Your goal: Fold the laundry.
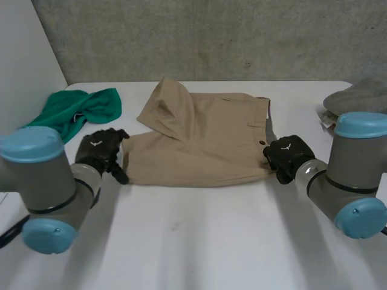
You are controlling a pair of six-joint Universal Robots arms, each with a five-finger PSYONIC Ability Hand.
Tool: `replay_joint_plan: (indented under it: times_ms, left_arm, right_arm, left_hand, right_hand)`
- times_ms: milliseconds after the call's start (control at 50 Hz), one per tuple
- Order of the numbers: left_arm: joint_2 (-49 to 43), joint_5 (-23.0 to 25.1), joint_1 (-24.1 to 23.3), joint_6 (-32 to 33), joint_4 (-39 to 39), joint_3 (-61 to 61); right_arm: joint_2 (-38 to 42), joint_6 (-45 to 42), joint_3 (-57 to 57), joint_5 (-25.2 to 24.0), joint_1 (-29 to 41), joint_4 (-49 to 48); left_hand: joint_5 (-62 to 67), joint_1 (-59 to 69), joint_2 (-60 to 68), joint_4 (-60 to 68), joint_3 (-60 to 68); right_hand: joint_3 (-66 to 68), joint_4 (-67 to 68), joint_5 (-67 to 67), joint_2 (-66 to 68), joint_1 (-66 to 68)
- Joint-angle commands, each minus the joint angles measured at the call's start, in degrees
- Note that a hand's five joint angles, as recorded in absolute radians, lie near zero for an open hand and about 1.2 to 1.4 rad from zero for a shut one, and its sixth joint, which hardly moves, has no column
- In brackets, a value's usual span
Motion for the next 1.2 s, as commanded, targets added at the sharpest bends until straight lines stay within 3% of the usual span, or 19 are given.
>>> replay_joint_plan:
  times_ms: [20,120,200,300,420,560,720,800,940,1100,1160,1200]
  left_arm:
    - [9.95,0.92,0.74,6.47,-0.67,-5.51]
    - [11.97,6.89,-1.01,10.78,1.35,-10.00]
    - [11.01,9.89,-2.77,15.08,3.55,-12.29]
    - [5.66,9.80,-4.18,19.74,4.43,-11.42]
    - [-0.40,8.93,-3.75,22.38,4.08,-6.50]
    - [-5.07,8.31,-3.04,23.18,2.85,-0.61]
    - [-9.29,8.48,-3.22,24.85,-0.49,4.14]
    - [-9.65,8.83,-3.22,25.72,0.29,4.76]
    - [-8.16,8.66,-3.21,25.90,1.18,3.89]
    - [4.05,8.22,-4.09,25.46,-4.35,-3.76]
    - [8.71,8.31,-4.18,25.46,-8.83,-6.39]
    - [11.44,8.31,-4.53,26.25,-15.76,-7.98]
  right_arm:
    - [-4.01,2.69,2.20,-0.82,-0.12,-0.29]
    - [-4.36,3.04,2.73,-1.26,0.32,-0.38]
    - [-4.36,2.96,2.64,-0.99,0.49,-0.38]
    - [-4.01,2.96,2.37,-0.82,0.32,-0.38]
    - [-3.92,2.60,2.37,-0.90,0.32,-0.38]
    - [-4.01,2.60,2.37,-0.82,0.32,-0.38]
    - [-4.18,2.60,2.29,-0.82,-0.03,-0.38]
    - [-3.92,2.52,2.11,-0.82,-0.12,-0.30]
    - [-4.09,2.34,1.50,-0.73,-0.21,0.76]
    - [-7.26,-4.06,-0.96,-1.52,-0.12,16.55]
    - [-8.66,-9.33,-1.93,-2.31,-0.39,26.13]
    - [-9.80,-14.32,-2.11,-2.31,-0.82,34.28]
  left_hand:
    - [-2.69,-3.57,-3.33,-3.24,-3.48]
    - [2.17,1.29,1.53,1.63,1.38]
    - [17.63,16.75,17.00,17.09,16.85]
    - [30.27,29.39,29.64,29.73,29.49]
    - [18.36,17.48,17.72,17.82,17.57]
    - [19.33,18.45,18.70,18.79,18.55]
    - [36.30,35.42,35.66,35.76,35.51]
    - [59.99,59.11,59.35,59.44,59.20]
    - [64.24,63.36,63.60,63.69,63.45]
    - [64.24,63.36,63.60,63.69,63.45]
    - [64.24,63.36,63.60,63.69,63.45]
    - [64.24,63.36,63.60,63.69,63.45]
  right_hand:
    - [11.87,11.35,11.59,12.88,17.98]
    - [11.87,11.35,11.59,12.88,17.98]
    - [11.87,11.35,11.59,12.88,17.98]
    - [11.87,11.35,11.59,12.88,17.98]
    - [11.87,11.35,11.59,12.88,17.98]
    - [11.87,11.35,11.59,12.88,17.98]
    - [11.87,11.35,11.59,12.88,17.98]
    - [11.87,11.35,11.59,12.88,17.98]
    - [11.87,11.35,11.59,12.88,17.98]
    - [11.87,11.35,11.59,12.88,17.98]
    - [11.87,11.35,11.59,12.88,17.98]
    - [11.87,11.35,11.59,12.88,17.98]
